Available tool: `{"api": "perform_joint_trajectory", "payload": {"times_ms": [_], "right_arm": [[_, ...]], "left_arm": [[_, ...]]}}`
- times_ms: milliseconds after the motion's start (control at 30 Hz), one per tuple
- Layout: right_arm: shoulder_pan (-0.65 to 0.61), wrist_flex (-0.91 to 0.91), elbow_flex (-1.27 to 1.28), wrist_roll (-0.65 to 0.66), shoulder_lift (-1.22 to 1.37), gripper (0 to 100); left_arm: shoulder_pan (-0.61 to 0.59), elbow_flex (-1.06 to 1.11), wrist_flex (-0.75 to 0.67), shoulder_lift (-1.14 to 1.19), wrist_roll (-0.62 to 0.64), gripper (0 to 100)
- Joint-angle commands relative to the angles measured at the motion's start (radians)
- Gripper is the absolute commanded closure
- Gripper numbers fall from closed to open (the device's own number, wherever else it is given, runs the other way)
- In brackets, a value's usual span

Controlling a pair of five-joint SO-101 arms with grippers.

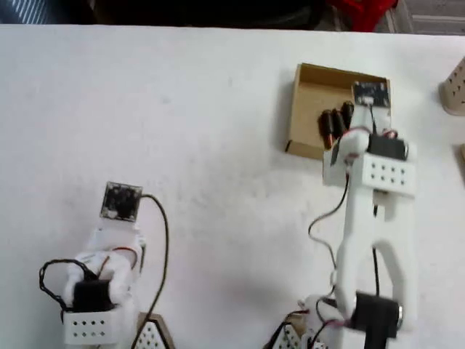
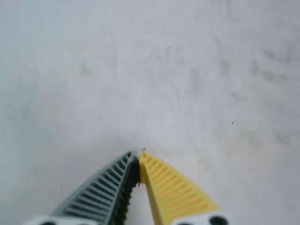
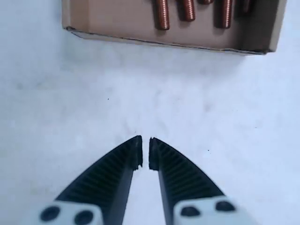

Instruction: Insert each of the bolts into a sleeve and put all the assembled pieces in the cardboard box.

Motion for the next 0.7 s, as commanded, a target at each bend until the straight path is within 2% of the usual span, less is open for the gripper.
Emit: {"api": "perform_joint_trajectory", "payload": {"times_ms": [0, 133, 300, 567, 667], "right_arm": [[0.007, -0.171, 0.301, 0.014, -0.228, 98.1], [0.007, -0.232, 0.462, 0.023, -0.303, 98.1], [0.007, -0.326, 0.606, 0.114, -0.323, 98.1], [0.01, -0.559, 0.812, 0.118, -0.328, 98.1], [0.015, -0.579, 0.835, 0.118, -0.381, 98.1]], "left_arm": [[-0.042, -0.003, 0.009, -0.012, -0.009, 98], [-0.048, -0.003, 0.074, -0.012, -0.006, 98], [-0.048, -0.003, 0.069, -0.012, -0.005, 98], [-0.048, -0.003, 0.069, -0.012, -0.005, 98], [-0.048, -0.003, 0.069, -0.012, -0.005, 98]]}}
